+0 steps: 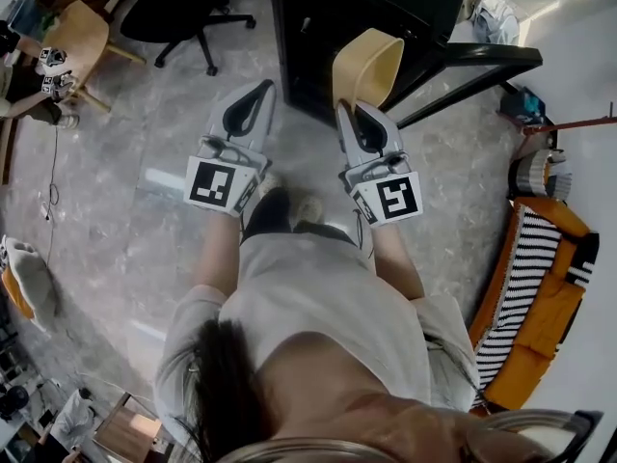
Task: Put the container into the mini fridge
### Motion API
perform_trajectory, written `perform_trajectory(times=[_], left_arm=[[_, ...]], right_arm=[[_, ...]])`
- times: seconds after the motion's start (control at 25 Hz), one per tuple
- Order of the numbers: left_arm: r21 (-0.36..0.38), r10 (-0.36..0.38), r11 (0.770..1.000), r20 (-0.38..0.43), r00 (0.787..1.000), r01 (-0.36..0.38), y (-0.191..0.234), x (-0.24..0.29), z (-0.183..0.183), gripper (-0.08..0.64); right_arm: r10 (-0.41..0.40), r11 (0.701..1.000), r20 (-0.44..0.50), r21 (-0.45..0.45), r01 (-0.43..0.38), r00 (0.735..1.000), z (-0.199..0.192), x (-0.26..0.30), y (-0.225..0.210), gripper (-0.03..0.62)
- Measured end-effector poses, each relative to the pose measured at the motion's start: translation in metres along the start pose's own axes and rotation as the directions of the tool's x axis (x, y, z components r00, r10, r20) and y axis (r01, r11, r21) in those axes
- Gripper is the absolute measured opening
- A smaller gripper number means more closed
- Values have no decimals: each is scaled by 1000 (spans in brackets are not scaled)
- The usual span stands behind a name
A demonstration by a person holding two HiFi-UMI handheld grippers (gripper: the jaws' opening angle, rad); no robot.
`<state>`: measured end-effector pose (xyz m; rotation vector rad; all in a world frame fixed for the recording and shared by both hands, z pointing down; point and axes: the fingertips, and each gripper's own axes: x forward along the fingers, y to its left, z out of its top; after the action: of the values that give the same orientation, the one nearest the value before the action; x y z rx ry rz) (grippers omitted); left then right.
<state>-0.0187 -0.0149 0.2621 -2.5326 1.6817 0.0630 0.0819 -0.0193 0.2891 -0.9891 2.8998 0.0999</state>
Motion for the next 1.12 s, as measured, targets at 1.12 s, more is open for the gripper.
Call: perform_trajectory(times=[1.12], left_arm=[[-58, -198, 979, -46, 979, 195, 136, 116, -54, 2]], right_arm=[[-9, 996, -318, -86, -20, 948, -103, 163, -42, 14]])
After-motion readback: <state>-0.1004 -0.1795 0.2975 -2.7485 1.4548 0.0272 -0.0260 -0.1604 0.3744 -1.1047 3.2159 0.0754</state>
